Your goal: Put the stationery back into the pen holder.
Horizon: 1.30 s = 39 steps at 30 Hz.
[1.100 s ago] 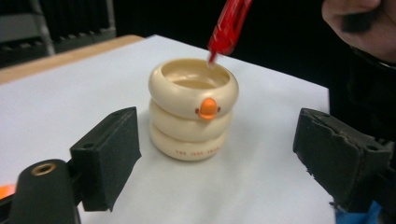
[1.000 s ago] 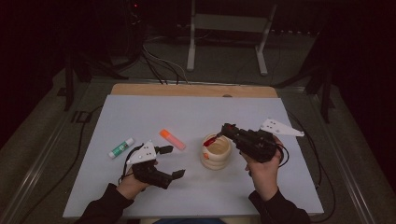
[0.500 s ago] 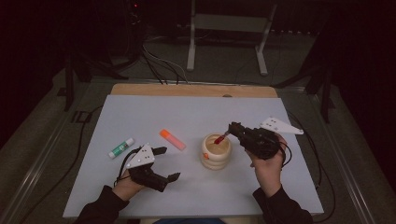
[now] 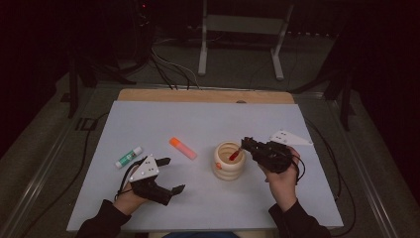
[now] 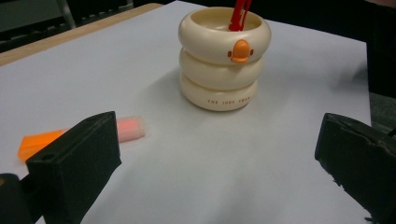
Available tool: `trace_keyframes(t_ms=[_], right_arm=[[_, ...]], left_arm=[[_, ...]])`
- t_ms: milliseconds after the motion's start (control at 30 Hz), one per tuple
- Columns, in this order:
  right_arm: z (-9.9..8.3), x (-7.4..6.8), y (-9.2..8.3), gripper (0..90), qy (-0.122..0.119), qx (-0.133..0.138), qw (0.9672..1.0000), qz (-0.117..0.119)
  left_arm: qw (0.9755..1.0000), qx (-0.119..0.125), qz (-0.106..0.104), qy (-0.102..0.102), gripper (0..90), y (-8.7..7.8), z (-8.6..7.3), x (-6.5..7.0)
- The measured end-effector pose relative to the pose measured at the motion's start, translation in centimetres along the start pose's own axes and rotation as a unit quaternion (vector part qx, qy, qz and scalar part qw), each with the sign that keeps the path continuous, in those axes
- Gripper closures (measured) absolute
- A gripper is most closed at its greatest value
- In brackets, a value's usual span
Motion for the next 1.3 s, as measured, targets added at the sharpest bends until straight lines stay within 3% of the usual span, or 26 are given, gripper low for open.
trace_keyframes(t_ms=[333,867,1133,1233,1300], right_arm=[[-1.3,-0.6,1.6,79.8,-0.017,-0.024,0.9995,-0.011],[-3.0,-0.5,3.4,79.5,-0.002,-0.047,0.9988,0.009],[-3.2,-0.2,3.6,78.3,0.011,-0.05,0.9987,-0.002],[-3.0,-0.1,3.4,74.8,0.011,-0.046,0.9989,-0.002],[-2.9,-0.1,3.3,64.1,0.013,-0.038,0.9992,-0.002]], left_arm=[[1.0,-0.002,0.003,0.001,0.7,-0.5,-0.7,0.0],[0.9999,0.003,0.015,-0.006,0.7,-1.5,-1.6,-0.2],[0.9998,0.008,0.015,-0.008,0.6,-1.7,-1.6,-0.3],[0.9998,0.007,0.016,-0.007,0.7,-1.7,-1.6,-0.3],[0.9998,0.008,0.015,-0.007,0.7,-1.7,-1.6,-0.3]])
Point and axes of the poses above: each handheld gripper's, and its own axes: y roughly forward along the jaws, z roughly out of its top, x roughly to its right, the point moved 4 cm from there along y, roughly forward along the jaws, and after that the axes turned 11 degrees about -z, right-handed, at the moved point
